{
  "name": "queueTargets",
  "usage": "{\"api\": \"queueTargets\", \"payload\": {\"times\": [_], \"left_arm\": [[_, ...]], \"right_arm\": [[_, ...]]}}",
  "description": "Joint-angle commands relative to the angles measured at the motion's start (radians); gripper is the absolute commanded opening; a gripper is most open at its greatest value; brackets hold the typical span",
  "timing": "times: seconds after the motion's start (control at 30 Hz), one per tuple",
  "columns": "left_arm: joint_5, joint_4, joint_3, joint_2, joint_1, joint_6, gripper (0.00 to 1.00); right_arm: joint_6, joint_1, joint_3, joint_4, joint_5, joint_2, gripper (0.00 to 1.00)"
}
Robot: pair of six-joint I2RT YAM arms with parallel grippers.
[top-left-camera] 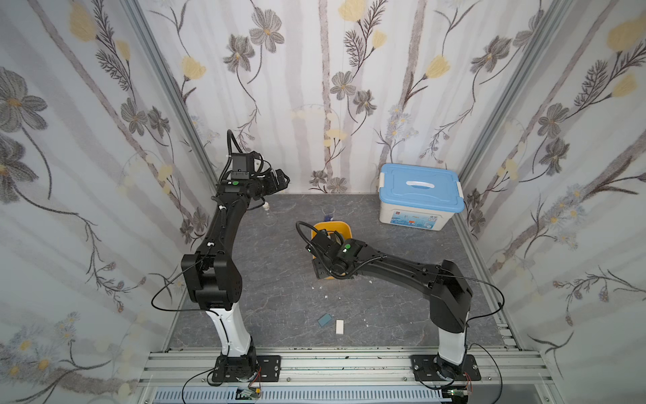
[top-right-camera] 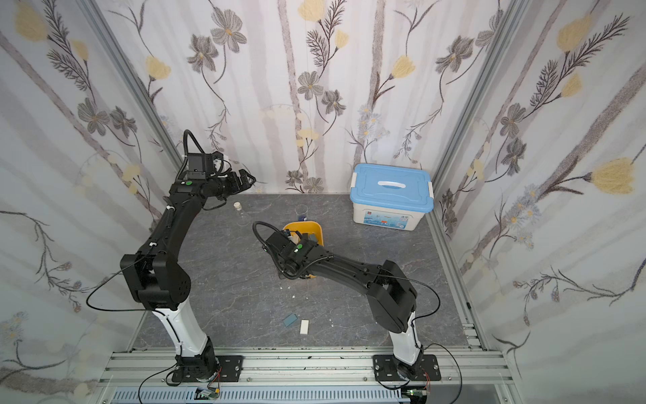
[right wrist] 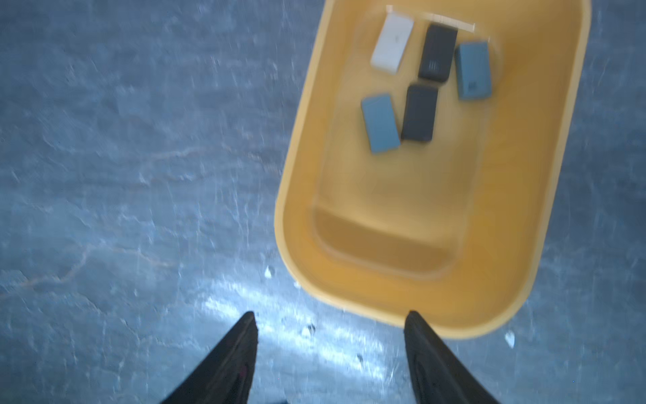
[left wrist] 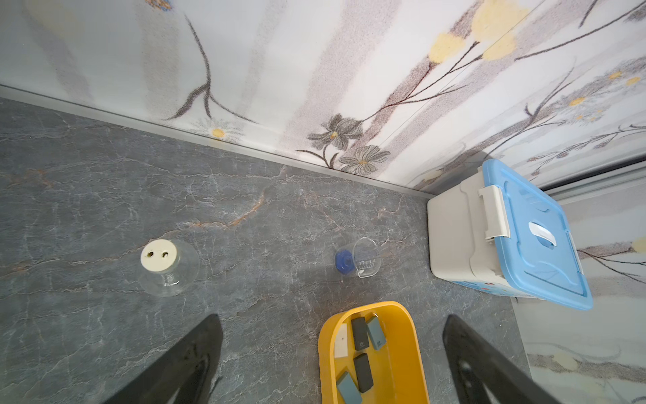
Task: Put the eraser in the storage box
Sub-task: Pick up the eraser from the center of the board.
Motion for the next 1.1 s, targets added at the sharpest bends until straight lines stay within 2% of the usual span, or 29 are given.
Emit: {"api": "queueTargets", "payload": {"times": [0.0, 0.27, 0.5, 0.8, 1.07], "left_arm": [[0.005, 0.005, 0.001, -0.013, 0.0, 0.01, 1.0], [0.035, 0.037, -0.028, -0.024, 0.0, -0.013, 1.0], [0.05, 0.055, -0.042, -0.041, -0.001, -0.027, 1.0], [0.041, 0.053, -0.047, -0.05, -0.001, -0.018, 1.0], [0.036, 0.053, -0.048, -0.045, -0.001, -0.015, 1.0]], "right_arm": [[0.188, 0.069, -0.097, -0.015, -0.03, -0.056, 0.68], [0.372, 0.221, -0.217, -0.002, -0.147, -0.081, 0.68], [0.504, 0.245, -0.364, 0.054, -0.203, -0.138, 0.67], [0.483, 0.243, -0.346, 0.049, -0.241, -0.085, 0.66], [0.477, 0.211, -0.389, 0.081, -0.273, -0.079, 0.6]]}}
